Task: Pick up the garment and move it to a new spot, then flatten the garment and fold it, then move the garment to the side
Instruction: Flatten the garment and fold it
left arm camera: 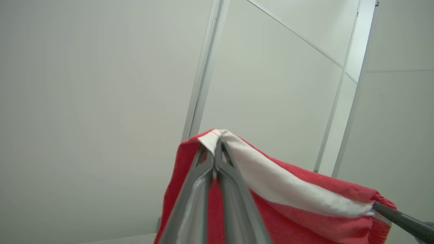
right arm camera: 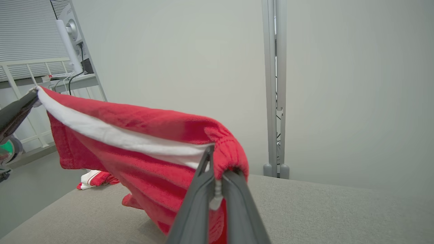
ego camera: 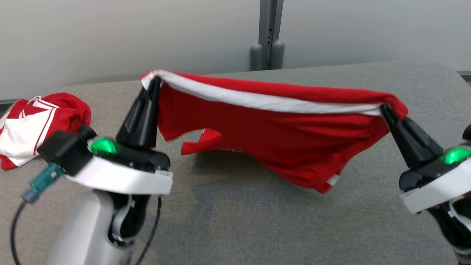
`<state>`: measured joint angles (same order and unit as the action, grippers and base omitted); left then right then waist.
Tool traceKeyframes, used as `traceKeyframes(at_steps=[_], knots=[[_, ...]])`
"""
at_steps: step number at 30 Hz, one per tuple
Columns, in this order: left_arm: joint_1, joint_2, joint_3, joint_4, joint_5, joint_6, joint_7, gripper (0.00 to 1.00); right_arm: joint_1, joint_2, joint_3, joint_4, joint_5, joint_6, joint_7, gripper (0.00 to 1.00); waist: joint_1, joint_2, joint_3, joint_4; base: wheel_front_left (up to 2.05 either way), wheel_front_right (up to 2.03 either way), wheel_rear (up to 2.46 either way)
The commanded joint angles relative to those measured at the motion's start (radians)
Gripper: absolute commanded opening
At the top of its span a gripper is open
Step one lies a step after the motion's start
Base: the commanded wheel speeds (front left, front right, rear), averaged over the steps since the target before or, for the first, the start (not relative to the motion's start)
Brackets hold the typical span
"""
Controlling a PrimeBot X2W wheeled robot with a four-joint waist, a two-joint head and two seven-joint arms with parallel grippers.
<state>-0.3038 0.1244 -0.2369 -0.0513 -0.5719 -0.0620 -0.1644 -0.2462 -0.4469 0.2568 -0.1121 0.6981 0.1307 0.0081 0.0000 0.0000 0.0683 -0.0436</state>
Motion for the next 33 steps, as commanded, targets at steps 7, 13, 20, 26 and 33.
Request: traceKeyframes(at_steps=[7,13,20,26,33], knots=[[-0.26,0.071,0.021,0.028,-0.005,-0.011,0.14,0.0,-0.216,-0.02,0.019,-0.02,0.006,0.0,0.12,0.0,0.0,0.0,0.084,-0.001,0.0,0.0,0.0],[-0.563,0.101,0.043,0.225,0.017,-0.008,0.196,0.0,-0.568,0.042,0.088,0.184,-0.053,0.0,0.088,0.0,0.0,0.0,0.226,-0.005,0.0,0.0,0.0],[-0.965,0.108,0.034,0.479,0.117,0.012,0.118,0.0,-1.005,0.129,0.166,0.474,-0.14,0.0,-0.029,0.0,0.0,0.0,0.405,0.009,0.0,0.0,0.0],[-1.192,0.068,0.022,0.666,0.168,0.011,-0.045,0.0,-1.21,0.182,0.212,0.721,-0.206,0.0,-0.183,0.0,0.0,0.0,0.497,0.042,0.0,0.0,0.0],[-1.157,0.029,0.018,0.812,0.147,-0.034,-0.095,0.0,-1.207,0.232,0.264,0.905,-0.175,0.0,-0.258,0.0,0.0,0.0,0.555,0.076,0.0,0.0,0.0]])
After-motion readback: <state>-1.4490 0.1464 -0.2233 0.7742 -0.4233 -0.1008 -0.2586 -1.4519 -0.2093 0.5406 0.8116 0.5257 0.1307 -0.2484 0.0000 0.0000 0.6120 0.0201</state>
